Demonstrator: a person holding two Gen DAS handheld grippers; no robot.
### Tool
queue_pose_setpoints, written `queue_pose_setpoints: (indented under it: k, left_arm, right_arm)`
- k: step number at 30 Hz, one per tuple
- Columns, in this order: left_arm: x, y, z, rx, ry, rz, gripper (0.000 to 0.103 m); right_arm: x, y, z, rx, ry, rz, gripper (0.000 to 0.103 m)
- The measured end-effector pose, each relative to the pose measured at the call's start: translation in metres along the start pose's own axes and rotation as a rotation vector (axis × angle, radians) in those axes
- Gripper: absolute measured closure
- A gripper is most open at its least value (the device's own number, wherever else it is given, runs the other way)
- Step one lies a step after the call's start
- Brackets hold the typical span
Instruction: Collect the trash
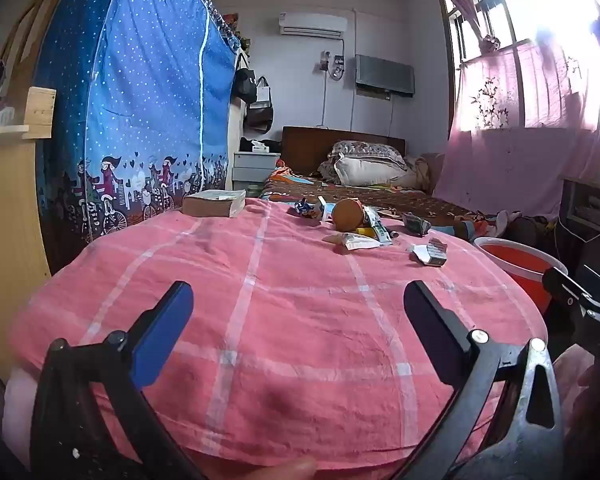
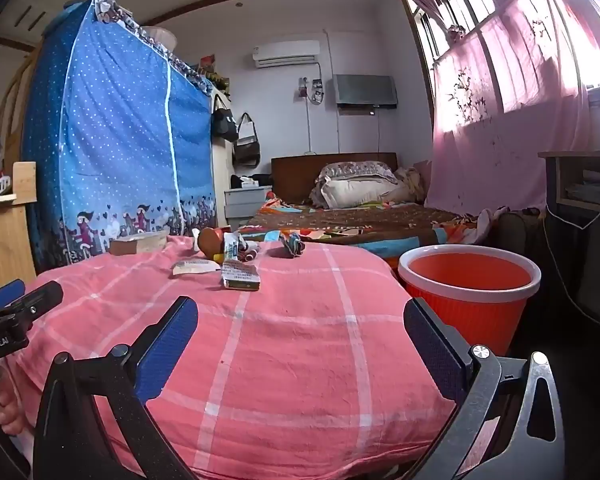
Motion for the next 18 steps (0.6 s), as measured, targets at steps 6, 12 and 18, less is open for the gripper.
queue_pose_setpoints:
  k: [6,12,18]
  left_arm:
    - [0.0007,0.0006,-0.0003,0.001,-0.005,0.000,0.000]
    - [0.0010,-0.0033,0.0001,0.000,0.008,-0.006,0.000]
    - [-0.0009,-0.0011,-0.0034,0.002,0.008,-0.004,0.000]
  right_arm:
    - [-0.0014,-0.0012,-0.0005,-0.001,0.006,-0.008,0.000]
    - [-0.0019,-0.0021,0.0005,-0.001,0.007,-0.008,0.000]
    - [-0.0017,-0.0015,-0.0009,-0.002,0.009,-0.010,0.000]
Point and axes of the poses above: each gripper's, at about its wrist camera, not at the fingertips, and y roughly against the way its jaws point, z to its right, x to its top, the point moved 2 cm from there along -y, roughly the way its jaws point, and after that the axes turned 5 degrees about z, right-handed, at the moved point
